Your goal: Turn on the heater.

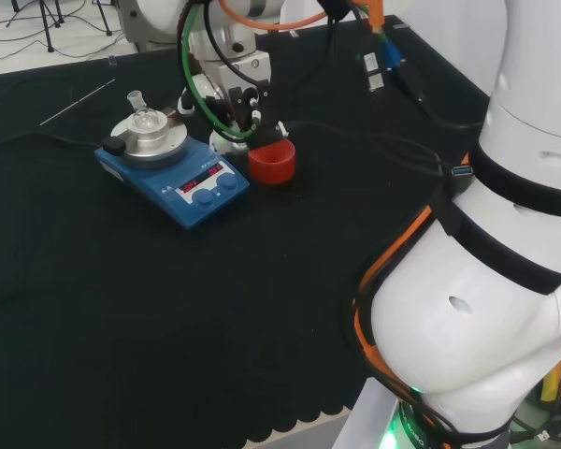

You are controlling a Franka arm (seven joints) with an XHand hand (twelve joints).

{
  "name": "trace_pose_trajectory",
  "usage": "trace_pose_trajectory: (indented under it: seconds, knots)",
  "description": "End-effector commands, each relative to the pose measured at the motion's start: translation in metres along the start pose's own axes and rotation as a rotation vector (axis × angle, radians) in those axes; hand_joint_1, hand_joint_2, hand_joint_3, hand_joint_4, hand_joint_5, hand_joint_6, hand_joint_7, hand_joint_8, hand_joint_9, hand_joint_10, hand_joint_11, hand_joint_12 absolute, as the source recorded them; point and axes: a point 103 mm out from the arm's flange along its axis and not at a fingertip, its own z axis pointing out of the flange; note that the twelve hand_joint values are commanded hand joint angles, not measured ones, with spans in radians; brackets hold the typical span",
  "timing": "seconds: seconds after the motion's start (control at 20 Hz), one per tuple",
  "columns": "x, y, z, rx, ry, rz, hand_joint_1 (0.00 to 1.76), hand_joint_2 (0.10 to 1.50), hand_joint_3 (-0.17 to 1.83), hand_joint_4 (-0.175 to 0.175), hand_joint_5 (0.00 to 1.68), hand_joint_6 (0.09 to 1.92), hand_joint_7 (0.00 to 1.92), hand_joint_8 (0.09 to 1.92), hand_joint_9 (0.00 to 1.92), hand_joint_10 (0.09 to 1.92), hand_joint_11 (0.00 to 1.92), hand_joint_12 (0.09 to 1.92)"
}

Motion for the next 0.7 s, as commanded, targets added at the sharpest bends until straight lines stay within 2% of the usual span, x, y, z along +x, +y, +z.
trace_pose_trajectory:
  seconds: [0.05,0.3,0.7]
  knots:
    - [0.011,-0.005,0.01,0.16,-0.057,-0.027,1.51,0.56,1.18,-0.006,0.37,0.09,1.63,1.82,1.89,1.41,1.83,1.41]
    - [0.011,-0.01,0.011,0.224,-0.061,-0.033,1.51,0.55,1.19,0.002,0.35,0.09,1.63,1.82,1.89,1.41,1.83,1.42]
    - [0.01,-0.026,0.022,0.257,-0.083,-0.02,1.52,0.55,1.2,0.007,0.34,0.09,1.63,1.82,1.89,1.41,1.83,1.42]
